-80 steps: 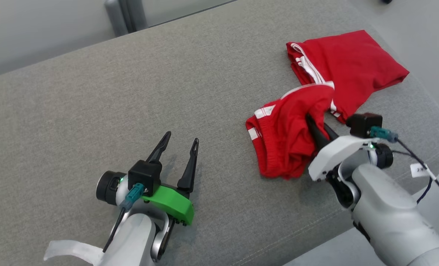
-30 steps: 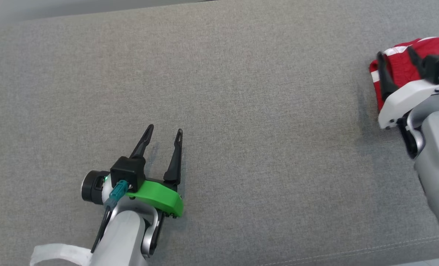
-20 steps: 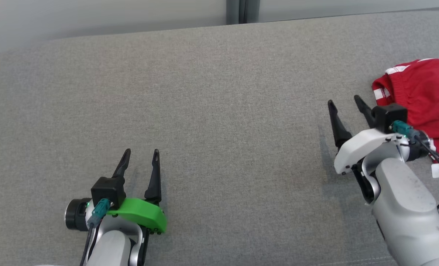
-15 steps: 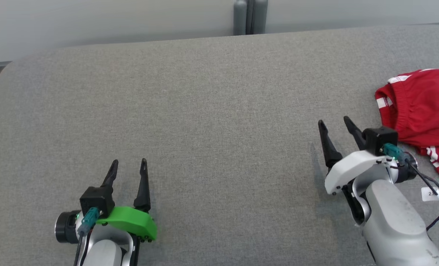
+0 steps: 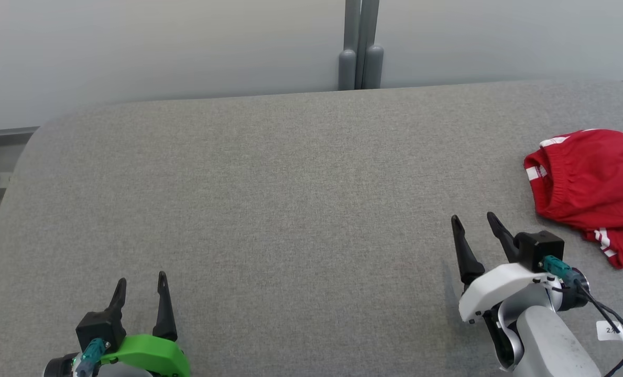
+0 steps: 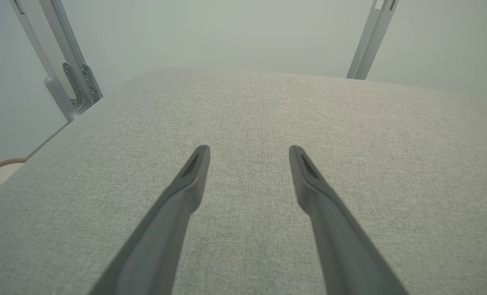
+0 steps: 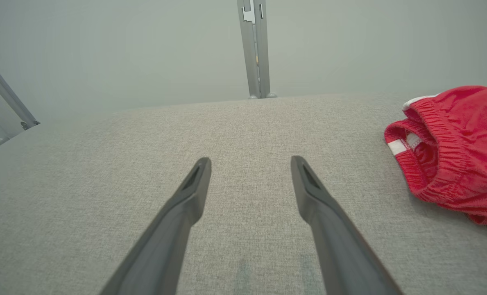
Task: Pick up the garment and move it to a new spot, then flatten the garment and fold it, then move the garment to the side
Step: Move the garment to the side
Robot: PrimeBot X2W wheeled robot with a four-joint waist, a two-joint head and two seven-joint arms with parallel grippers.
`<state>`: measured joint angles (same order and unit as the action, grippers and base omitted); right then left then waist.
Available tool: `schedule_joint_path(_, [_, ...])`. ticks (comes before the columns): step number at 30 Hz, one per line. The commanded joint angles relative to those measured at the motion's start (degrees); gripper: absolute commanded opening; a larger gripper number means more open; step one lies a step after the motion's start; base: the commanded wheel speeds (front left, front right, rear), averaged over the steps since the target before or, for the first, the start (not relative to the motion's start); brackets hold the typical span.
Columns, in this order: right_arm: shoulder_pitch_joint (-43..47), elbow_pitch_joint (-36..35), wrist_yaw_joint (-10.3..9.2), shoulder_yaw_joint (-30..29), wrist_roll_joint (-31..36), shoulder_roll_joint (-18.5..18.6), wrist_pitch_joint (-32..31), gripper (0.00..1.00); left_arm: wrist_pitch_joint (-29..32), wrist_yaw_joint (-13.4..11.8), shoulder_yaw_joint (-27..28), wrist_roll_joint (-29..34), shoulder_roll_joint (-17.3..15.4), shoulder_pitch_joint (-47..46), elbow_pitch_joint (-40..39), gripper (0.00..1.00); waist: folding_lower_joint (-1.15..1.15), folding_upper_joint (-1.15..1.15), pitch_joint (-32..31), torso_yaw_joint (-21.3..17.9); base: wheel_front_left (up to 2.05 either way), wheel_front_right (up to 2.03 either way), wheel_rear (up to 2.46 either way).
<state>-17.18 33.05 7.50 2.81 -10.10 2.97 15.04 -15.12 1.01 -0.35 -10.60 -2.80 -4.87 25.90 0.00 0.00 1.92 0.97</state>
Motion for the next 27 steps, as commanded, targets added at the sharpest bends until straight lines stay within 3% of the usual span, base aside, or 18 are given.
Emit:
schedule_joint_path(1, [1.03, -0.2, -0.04, -0.15, 0.51, 0.24, 0.13, 1.0, 0.02, 0.22, 0.31, 0.13, -0.22, 0.97, -0.17, 1.0, 0.0, 0.0, -0.8, -0.28, 0.0, 0.0, 0.0])
schedule_joint_path(12, [4.49, 0.05, -0.04, -0.13, 1.89, 0.02, 0.13, 1.0, 0.02, -0.13, 1.75, -0.14, -0.23, 2.55, -0.02, 1.0, 0.0, 0.0, -2.41, -1.03, 0.0, 0.0, 0.0])
schedule_joint_path(27, [6.57, -3.07, -0.04, -1.3, 5.47, 0.02, 0.13, 1.0, 0.02, 1.26, 1.26, -0.65, -0.23, 2.87, 1.33, 1.0, 0.0, 0.0, -3.1, -1.73, 0.0, 0.0, 0.0])
